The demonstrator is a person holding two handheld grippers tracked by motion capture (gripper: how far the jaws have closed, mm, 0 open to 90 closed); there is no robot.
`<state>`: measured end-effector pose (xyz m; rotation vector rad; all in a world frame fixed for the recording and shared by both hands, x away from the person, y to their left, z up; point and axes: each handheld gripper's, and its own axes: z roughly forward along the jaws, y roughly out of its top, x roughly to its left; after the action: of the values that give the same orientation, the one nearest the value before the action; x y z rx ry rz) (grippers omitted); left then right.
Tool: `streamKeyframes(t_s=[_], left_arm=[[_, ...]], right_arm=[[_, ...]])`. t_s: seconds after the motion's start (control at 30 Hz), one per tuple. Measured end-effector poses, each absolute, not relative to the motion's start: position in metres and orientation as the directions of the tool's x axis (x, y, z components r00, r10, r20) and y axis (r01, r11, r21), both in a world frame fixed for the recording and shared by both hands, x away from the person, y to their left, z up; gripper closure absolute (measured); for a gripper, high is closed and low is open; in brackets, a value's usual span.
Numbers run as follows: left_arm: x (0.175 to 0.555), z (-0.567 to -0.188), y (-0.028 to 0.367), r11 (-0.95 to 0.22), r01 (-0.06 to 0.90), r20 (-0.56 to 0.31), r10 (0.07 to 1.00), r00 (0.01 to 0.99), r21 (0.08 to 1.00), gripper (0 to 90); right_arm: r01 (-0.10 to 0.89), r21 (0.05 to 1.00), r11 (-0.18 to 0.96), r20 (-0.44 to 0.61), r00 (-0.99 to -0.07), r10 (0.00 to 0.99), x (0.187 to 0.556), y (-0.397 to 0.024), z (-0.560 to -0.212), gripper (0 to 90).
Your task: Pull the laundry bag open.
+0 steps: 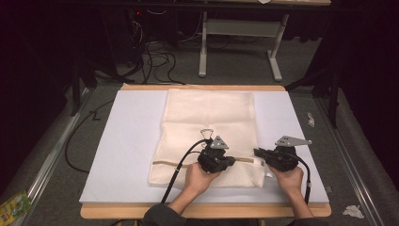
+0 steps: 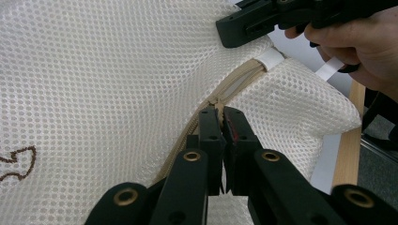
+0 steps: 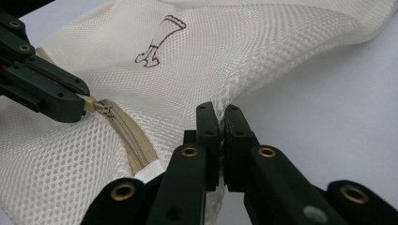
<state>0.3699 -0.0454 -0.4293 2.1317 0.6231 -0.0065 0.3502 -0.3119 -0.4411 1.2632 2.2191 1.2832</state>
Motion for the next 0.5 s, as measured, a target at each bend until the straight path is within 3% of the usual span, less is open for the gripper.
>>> streamKeyframes(t_s=[0.5], left_arm=[[0.368,-0.425,-0.034,-0.466,0.428,-0.215,0.441,0.871,0.774,87.1]], right_arm=[[0.544,0.806,0.232,0.163,-0.582,0.797,0.352,-0.311,-0.438,88.5]])
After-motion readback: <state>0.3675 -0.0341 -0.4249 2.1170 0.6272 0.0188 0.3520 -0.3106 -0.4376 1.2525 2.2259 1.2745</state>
